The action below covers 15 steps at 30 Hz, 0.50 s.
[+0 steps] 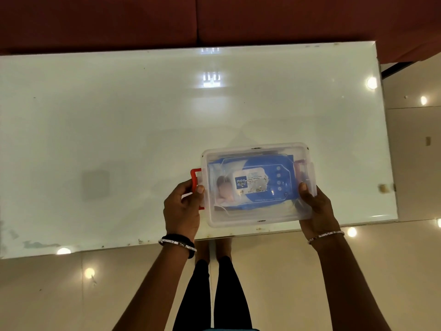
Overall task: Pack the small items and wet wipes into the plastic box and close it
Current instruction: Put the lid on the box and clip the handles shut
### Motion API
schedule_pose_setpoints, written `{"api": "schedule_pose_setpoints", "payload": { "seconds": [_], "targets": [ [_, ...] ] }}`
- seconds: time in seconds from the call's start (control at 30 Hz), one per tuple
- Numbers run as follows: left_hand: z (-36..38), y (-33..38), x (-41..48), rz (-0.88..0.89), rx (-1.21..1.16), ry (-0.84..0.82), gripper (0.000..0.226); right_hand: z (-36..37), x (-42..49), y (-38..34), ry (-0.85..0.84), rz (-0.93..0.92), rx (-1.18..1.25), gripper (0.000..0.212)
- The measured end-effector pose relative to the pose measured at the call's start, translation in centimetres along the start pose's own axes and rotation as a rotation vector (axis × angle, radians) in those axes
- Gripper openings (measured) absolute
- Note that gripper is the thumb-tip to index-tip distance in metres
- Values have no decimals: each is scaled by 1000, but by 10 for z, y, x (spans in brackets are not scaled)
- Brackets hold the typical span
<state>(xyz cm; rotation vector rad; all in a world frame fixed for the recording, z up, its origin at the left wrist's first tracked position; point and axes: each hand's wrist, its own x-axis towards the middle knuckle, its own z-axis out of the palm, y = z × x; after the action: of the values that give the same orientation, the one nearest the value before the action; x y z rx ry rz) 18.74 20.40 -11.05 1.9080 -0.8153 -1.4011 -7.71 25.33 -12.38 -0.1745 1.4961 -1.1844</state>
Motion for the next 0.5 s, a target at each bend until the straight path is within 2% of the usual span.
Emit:
{"api": "schedule_pose_setpoints", "payload": {
  "seconds": [0.1,0.2,0.27,0.37,0.5],
  "targets": [
    [5,5,-9,167,272,182,22,1,-1,1,-5,0,51,37],
    [11,9,-19,268,474,253,26,0,-1,2,-10,-5,73,32],
    [14,10,-26,265,466,201,37,0,0,1,-4,-8,75,36],
    [16,8,-31,188,488,138,65,1,0,1,-10,-3,68,38],
    [18,7,-30,161,506,219,66,-2,1,-2,-36,13,66,28]
  ]
}}
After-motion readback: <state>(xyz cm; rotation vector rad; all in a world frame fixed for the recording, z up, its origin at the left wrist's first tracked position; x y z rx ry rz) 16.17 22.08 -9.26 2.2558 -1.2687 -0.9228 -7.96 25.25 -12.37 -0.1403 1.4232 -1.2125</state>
